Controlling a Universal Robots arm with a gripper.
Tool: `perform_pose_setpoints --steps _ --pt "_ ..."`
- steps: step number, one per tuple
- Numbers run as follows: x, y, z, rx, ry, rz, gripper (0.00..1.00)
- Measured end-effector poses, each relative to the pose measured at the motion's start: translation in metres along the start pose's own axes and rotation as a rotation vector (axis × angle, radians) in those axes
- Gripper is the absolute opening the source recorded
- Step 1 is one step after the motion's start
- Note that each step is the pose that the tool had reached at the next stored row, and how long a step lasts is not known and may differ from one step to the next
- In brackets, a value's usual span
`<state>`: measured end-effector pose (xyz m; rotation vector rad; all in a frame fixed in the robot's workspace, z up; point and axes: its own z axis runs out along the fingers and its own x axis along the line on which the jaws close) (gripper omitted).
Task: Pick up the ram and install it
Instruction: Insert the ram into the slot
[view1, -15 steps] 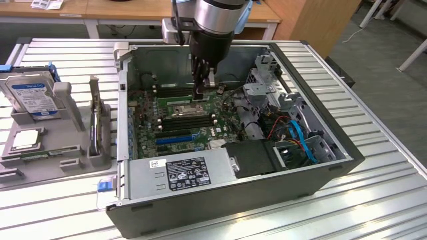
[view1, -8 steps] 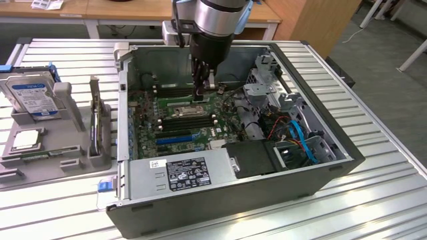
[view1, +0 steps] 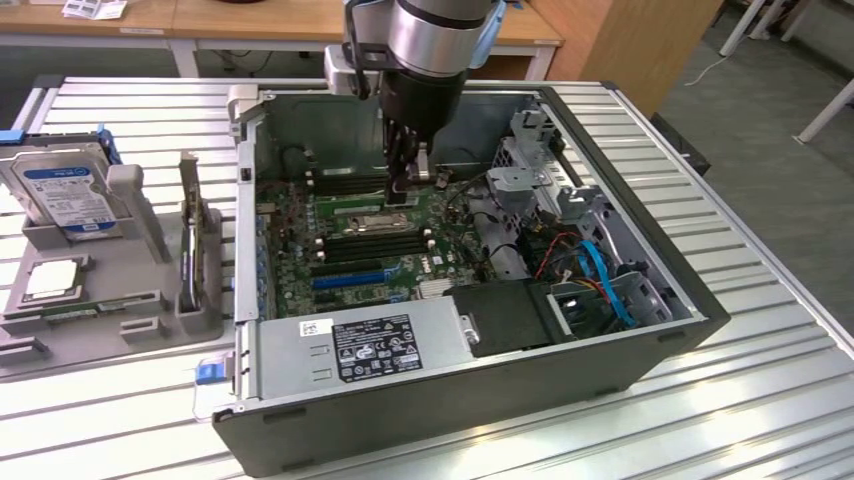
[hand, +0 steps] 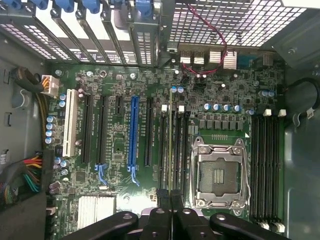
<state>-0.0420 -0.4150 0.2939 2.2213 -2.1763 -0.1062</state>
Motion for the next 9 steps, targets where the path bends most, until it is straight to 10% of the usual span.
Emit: perform_pose_setpoints --steps 9 --pt "0.0001 -0.0003 0.0038 0.0000 0.0000 0.000 0.12"
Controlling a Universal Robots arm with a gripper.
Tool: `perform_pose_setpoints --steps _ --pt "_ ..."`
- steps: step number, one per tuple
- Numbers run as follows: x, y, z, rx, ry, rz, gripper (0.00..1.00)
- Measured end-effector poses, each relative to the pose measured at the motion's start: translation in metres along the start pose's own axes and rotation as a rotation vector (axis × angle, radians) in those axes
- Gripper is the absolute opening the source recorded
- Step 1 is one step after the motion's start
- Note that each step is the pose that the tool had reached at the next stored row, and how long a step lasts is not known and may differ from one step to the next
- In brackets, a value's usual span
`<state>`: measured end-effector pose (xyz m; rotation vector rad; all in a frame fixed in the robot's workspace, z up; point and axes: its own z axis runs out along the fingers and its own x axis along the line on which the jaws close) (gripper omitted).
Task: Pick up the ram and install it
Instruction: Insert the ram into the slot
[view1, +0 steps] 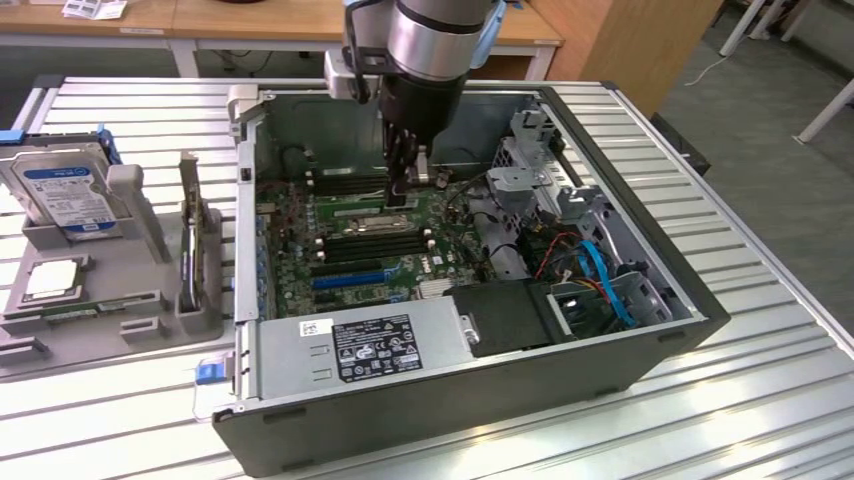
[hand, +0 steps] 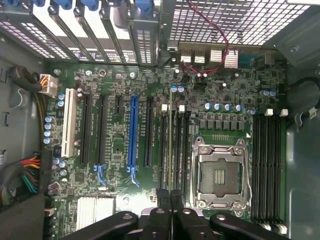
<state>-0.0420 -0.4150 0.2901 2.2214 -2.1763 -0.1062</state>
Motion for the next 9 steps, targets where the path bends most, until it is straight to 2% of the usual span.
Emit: perform_pose_setpoints --steps 9 --pt "0.0001 -0.0003 0.0039 0.0000 0.0001 0.000 0.12"
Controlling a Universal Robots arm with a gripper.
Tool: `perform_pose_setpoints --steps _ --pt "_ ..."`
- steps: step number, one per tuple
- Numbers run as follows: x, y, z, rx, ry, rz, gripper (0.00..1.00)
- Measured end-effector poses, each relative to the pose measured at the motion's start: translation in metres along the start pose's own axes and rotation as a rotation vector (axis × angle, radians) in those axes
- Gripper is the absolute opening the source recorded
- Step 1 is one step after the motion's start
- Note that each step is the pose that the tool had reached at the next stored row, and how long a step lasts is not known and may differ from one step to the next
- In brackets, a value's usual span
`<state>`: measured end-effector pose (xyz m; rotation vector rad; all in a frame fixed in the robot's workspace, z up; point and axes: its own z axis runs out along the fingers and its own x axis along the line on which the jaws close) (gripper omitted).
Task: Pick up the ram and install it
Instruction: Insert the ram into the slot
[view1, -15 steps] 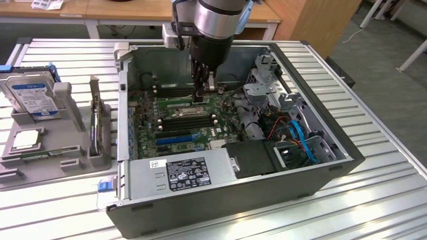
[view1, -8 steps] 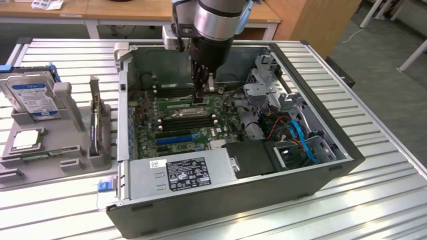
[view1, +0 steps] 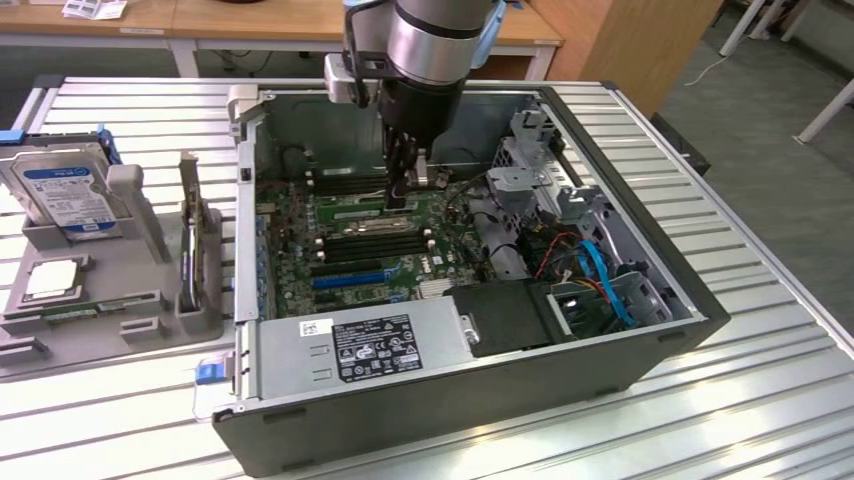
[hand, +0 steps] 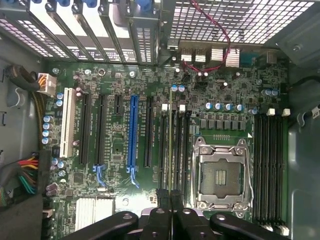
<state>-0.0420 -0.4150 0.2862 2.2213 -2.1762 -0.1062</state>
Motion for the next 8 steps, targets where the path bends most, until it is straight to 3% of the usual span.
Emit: perform_pose_setpoints --steps 8 --pt "0.0001 -0.0002 0.0033 0.0000 -0.0001 0.000 0.12"
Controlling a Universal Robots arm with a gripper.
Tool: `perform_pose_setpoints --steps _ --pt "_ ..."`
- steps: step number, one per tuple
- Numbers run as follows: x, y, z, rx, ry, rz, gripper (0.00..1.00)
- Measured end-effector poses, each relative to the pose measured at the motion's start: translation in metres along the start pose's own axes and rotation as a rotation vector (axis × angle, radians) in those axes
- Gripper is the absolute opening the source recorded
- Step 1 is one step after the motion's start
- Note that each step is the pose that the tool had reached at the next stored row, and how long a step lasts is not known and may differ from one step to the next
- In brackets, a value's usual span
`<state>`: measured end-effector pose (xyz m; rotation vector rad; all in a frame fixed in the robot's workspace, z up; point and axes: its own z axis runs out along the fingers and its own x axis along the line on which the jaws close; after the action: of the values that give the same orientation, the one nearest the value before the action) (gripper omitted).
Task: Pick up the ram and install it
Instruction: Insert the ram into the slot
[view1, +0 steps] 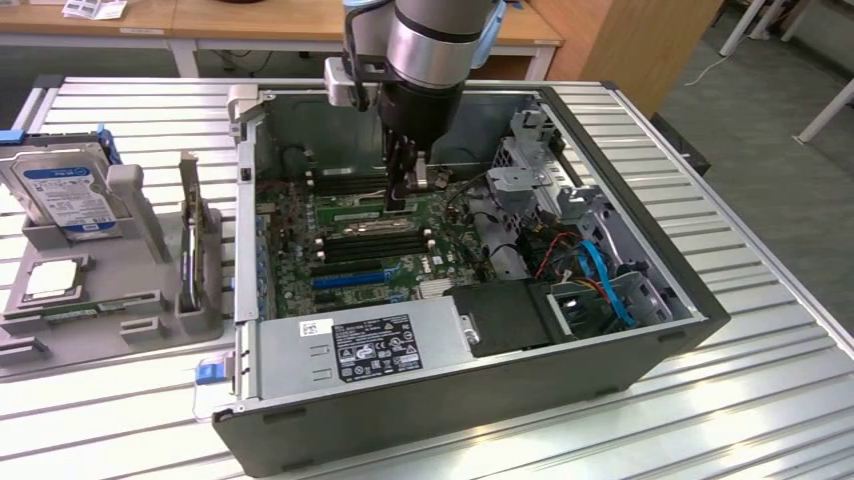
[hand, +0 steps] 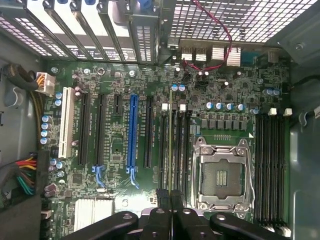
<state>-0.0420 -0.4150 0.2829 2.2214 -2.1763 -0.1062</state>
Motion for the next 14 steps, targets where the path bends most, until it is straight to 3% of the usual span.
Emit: perform_pose_setpoints --steps 14 --pt "0.0001 -0.0021 0.0017 0.0000 0.0000 0.000 0.12"
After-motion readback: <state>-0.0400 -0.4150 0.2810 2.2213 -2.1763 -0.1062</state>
